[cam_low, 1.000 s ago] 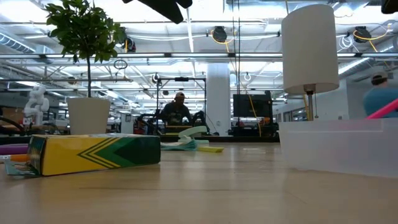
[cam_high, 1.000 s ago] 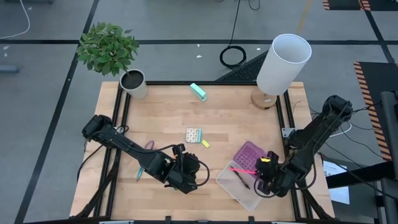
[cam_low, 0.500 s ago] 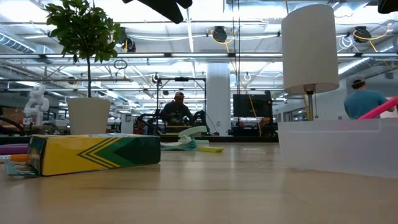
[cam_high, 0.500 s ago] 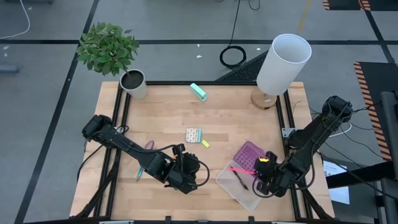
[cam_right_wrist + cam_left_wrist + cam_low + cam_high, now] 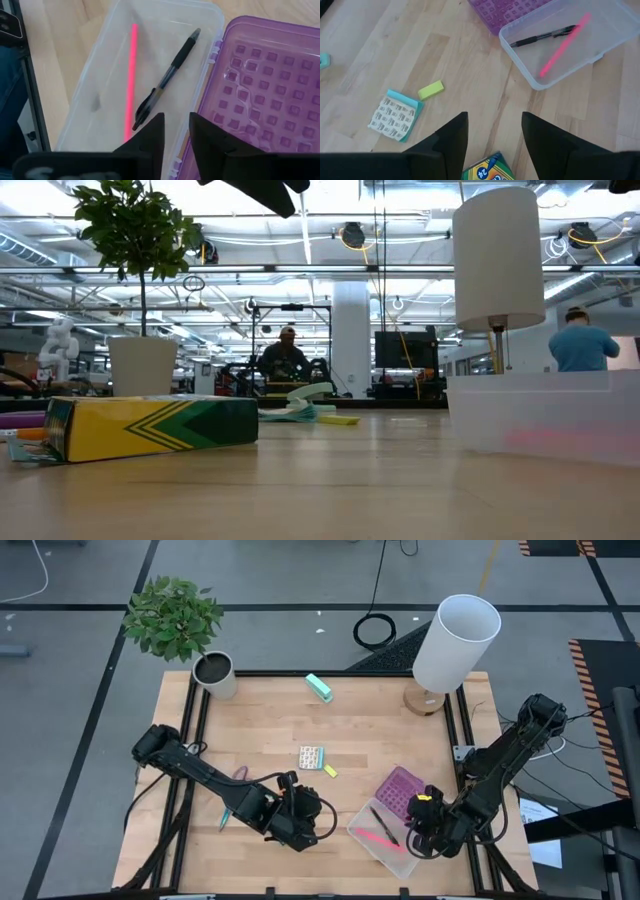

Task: Pack school essentials
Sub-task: Adjust the violet supply box

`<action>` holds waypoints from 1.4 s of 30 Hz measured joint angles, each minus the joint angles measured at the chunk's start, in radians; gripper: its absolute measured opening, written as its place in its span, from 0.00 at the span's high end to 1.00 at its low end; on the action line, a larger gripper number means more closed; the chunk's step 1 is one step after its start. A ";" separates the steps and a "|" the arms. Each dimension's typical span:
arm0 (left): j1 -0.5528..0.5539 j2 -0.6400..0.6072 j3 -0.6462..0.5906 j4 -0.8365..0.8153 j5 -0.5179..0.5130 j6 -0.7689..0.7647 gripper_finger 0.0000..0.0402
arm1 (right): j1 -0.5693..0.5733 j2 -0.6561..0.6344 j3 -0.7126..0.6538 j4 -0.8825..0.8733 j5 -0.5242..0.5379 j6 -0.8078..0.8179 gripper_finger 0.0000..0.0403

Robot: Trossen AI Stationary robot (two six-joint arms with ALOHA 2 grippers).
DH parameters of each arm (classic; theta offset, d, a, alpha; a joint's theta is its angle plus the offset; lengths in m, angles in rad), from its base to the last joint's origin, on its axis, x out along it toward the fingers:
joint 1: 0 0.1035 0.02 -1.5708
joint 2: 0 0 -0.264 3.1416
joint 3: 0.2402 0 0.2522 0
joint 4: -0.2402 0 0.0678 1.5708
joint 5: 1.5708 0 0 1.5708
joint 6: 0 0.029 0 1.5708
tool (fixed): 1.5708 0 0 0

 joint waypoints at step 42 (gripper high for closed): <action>0.001 0.000 0.000 0.006 -0.025 0.006 0.54 | -0.199 0.305 0.000 0.407 -0.309 -0.336 1.00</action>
